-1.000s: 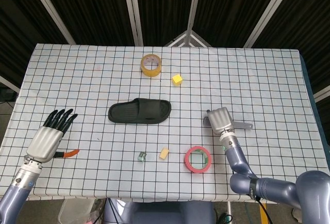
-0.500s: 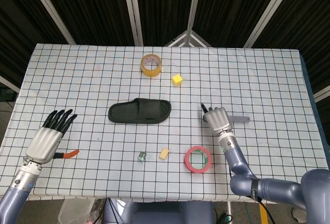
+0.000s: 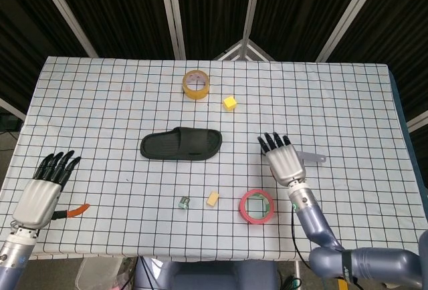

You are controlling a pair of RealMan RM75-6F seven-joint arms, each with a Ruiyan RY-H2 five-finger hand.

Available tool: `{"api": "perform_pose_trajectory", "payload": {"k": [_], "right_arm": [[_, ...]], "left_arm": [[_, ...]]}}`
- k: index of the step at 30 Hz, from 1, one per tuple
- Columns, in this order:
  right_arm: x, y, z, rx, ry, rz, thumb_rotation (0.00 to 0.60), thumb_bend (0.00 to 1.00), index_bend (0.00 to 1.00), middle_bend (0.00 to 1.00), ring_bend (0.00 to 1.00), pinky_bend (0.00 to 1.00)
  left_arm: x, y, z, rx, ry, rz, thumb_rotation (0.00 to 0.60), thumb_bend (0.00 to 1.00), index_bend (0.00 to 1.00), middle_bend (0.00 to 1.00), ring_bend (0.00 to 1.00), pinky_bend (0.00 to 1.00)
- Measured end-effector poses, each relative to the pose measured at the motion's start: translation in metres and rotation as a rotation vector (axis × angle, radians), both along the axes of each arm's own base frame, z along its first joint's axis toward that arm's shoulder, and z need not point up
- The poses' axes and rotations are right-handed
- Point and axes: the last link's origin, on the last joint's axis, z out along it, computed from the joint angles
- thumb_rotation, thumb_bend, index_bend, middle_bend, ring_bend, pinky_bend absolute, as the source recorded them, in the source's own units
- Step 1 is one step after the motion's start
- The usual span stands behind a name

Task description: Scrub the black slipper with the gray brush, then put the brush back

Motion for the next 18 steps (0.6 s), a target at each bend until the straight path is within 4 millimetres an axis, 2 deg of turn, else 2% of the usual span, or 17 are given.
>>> {"api": "perform_pose_trajectory", "payload": {"k": [4,8,12,15,18], "right_arm": [[-0.019,0.035,0.027,-0.091,-0.034,0.022,0.6,0.51,0.0,0.04,0.0,0.06],[-0.067,0.09,0.064,-0.239,-0.084,-0.029,0.6,0.5,0.0,0.01,0.0,0.04],[-0.115,0.143,0.093,-0.342,-0.146,-0.169,0.6,0.5,0.0,0.0,0.0,0.01],[-0.137,0.168,0.113,-0.376,-0.153,-0.221,0.6,0.5,0.0,0.0,0.0,0.01],[-0.144,0.175,0.124,-0.398,-0.136,-0.213,0.6,0.5,0.0,0.0,0.0,0.01]], "left_arm": [[-0.01,-0.019,0.011,0.087,-0.003,0.034,0.401,0.07,0.0,0.0,0.0,0.03],[-0.017,-0.037,0.016,0.137,0.021,0.049,0.402,0.07,0.0,0.0,0.0,0.03],[-0.014,-0.039,0.016,0.155,0.037,0.025,0.398,0.07,0.0,0.0,0.0,0.03],[-0.012,-0.039,0.012,0.16,0.051,0.002,0.399,0.07,0.0,0.0,0.0,0.03],[-0.011,-0.037,0.008,0.152,0.058,-0.004,0.399,0.07,0.0,0.0,0.0,0.03]]}}
